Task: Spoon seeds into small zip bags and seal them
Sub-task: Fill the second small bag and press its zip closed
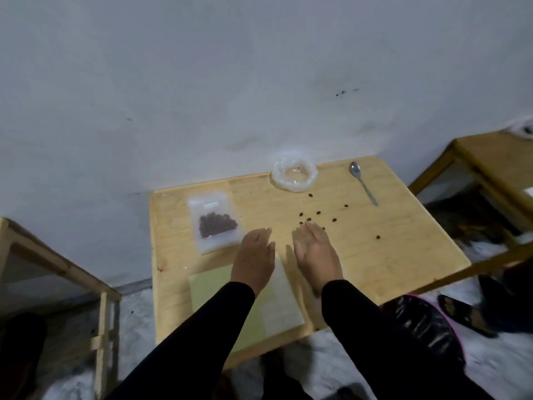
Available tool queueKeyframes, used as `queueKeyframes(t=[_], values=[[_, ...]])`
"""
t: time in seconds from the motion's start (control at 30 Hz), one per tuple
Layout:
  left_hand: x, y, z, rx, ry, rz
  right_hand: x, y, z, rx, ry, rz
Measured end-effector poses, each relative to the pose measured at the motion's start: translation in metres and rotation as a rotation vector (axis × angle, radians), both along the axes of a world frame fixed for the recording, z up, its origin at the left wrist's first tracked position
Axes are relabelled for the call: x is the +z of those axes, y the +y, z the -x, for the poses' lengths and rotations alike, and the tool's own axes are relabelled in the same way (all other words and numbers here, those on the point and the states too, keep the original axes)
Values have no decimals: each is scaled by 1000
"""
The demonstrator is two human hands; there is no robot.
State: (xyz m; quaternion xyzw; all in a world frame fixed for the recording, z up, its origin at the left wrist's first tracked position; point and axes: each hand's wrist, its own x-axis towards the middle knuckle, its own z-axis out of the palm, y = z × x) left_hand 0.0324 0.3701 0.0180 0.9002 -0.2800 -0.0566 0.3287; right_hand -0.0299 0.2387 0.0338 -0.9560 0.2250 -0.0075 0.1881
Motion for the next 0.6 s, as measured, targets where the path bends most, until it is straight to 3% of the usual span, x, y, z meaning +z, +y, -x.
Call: queueKeyframes(t=[0.33, 0.6], values=[[-47, -52, 62, -157, 186, -253, -40, -50, 77, -134, 127, -94], [-48, -75, 72, -14, 166, -212, -55, -61, 80, -201, 94, -265]])
